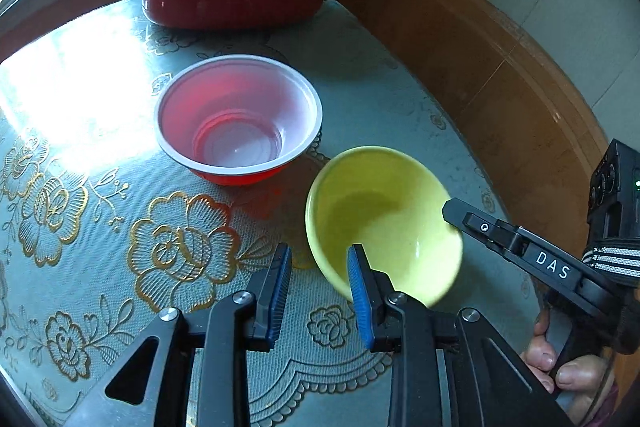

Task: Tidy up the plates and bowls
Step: 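Grasp the yellow bowl rim with the left tool and lift it, then lower the yellow bowl into the stainless steel bowl with the left tool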

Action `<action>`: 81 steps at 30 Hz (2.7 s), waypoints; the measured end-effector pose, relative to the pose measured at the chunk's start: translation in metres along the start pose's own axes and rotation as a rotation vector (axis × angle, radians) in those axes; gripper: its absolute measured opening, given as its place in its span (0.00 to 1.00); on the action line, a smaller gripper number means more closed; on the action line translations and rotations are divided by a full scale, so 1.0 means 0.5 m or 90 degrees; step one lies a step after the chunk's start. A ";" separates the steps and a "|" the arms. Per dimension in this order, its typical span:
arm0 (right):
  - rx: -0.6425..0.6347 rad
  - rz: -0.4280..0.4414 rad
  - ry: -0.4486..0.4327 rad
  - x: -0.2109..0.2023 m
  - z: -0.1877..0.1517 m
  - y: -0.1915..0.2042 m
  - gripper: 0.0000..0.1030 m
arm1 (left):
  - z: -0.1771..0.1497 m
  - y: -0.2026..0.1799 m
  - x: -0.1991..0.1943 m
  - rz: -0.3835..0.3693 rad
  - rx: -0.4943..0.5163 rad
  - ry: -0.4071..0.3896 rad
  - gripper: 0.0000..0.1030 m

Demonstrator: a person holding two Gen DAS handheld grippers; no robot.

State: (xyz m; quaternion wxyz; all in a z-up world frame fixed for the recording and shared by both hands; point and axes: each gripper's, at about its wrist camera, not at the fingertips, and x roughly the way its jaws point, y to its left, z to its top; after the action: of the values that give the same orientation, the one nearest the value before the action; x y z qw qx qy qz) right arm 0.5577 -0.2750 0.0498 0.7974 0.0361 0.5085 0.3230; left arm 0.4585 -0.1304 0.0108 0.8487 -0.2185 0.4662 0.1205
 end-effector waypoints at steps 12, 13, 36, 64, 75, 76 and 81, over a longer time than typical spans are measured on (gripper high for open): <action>-0.055 0.004 0.011 0.001 -0.048 0.032 0.07 | -0.028 -0.007 -0.015 0.000 0.031 -0.004 0.14; -0.052 0.004 0.012 -0.003 -0.054 0.031 0.07 | -0.036 -0.008 -0.021 0.000 0.039 -0.008 0.14; -0.051 0.038 -0.037 -0.135 -0.183 0.089 0.07 | -0.182 0.025 -0.212 -0.062 0.083 -0.057 0.14; -0.184 0.077 0.068 -0.127 -0.371 0.277 0.07 | -0.359 0.228 -0.323 -0.094 0.035 -0.019 0.14; -0.229 0.008 0.110 -0.090 -0.405 0.298 0.10 | -0.381 0.245 -0.304 -0.094 0.036 0.002 0.13; -0.233 -0.002 0.112 -0.086 -0.407 0.299 0.10 | -0.379 0.245 -0.304 -0.093 0.037 0.001 0.13; -0.242 -0.027 0.107 -0.082 -0.406 0.304 0.10 | -0.377 0.243 -0.302 -0.093 0.045 0.001 0.13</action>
State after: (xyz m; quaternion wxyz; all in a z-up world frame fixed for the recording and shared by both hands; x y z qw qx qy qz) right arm 0.3042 -0.2327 0.0436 0.7512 -0.1525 0.5038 0.3983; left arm 0.1886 -0.1154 0.0186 0.8621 -0.2223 0.4534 0.0416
